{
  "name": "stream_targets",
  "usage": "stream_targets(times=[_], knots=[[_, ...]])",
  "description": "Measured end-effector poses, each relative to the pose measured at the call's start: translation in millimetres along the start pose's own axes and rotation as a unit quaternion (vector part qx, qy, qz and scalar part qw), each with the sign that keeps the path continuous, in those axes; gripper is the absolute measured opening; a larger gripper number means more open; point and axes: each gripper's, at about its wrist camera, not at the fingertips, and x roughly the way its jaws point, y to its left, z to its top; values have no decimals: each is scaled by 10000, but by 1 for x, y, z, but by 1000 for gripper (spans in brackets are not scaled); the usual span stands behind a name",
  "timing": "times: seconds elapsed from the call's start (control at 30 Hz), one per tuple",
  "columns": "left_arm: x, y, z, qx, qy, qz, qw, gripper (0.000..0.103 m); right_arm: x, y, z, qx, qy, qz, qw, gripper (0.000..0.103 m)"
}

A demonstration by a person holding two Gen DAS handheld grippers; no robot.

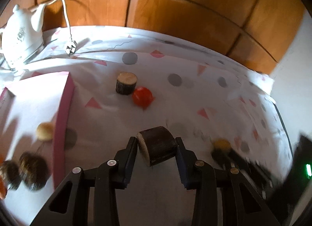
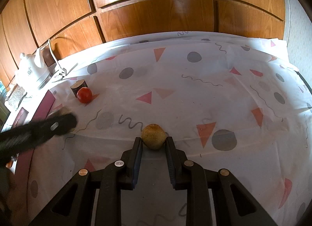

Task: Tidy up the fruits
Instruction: 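Grasp the dark wooden log piece with the left tool and lift it, then carry the log piece toward the tray with the left tool while the right tool holds the yellow fruit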

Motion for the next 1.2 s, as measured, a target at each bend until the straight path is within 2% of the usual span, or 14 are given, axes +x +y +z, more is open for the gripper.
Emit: stream_targets(times=[0.17, 0.27, 0.33, 0.47, 1.13, 1.2], knots=[[-16, -4, -33, 413, -155, 103, 9990, 39, 0, 2, 0, -30, 12, -41, 10000, 25], [-8, -2, -41, 435, -49, 154, 9989, 39, 0, 4, 0, -71, 23, -97, 9999, 25], [-5, 1, -45, 436, -177, 112, 9988, 39, 1, 5, 0, -91, 28, -124, 9999, 25], [-2, -4, -51, 648, -298, 306, 9970, 35, 1, 7, 0, -133, 32, -178, 9997, 25], [-2, -6, -52, 773, -347, 437, 9954, 34, 1, 9, -1, -191, 37, -257, 9995, 25], [-3, -7, -52, 821, -352, 466, 9949, 31, 1, 8, -1, -187, 34, -252, 9995, 25]])
